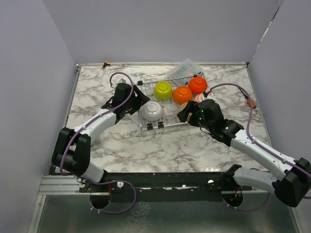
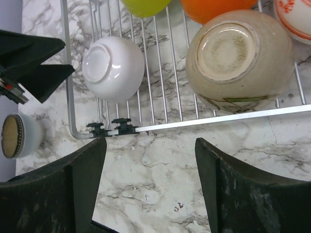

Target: Load the bowls into the dish rack

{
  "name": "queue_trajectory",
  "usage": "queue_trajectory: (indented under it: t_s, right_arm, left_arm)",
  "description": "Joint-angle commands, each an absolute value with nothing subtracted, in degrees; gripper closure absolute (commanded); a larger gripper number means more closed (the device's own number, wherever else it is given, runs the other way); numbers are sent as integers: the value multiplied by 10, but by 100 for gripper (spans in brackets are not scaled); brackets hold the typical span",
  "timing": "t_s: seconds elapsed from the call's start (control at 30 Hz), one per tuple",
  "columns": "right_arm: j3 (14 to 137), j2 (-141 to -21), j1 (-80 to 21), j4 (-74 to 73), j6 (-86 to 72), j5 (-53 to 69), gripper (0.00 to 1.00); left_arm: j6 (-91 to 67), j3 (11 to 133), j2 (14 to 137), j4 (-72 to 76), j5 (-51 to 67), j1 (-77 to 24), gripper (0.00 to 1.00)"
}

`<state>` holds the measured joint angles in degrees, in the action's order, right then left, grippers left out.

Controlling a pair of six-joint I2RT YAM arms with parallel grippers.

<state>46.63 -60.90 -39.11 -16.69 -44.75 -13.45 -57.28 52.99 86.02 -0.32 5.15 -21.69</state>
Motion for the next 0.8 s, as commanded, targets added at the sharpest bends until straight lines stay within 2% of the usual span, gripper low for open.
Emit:
queue_trajectory:
  t_s: [0.0,0.1,0.23,0.43,0.77]
  right_arm:
    - [490,-648,-390,-122,-361,-37,22]
    - [517,-688,-390,-113,-335,-5,21]
    - [566,-755,-402,-103,-312,-5,17]
    - [701,-895,-445,-156,-264,-80,14]
    - [870,-1074,-489,-232,-214,-168,14]
  left_arm:
    - [-477,570,818,-108,-15,-215,22]
    - [-433,594,789,-154,-51,-214,16]
    - [-390,608,735,-215,-130,-214,1]
    - [-373,584,636,-284,-251,-212,1]
    - [-371,517,475,-292,-302,-211,1]
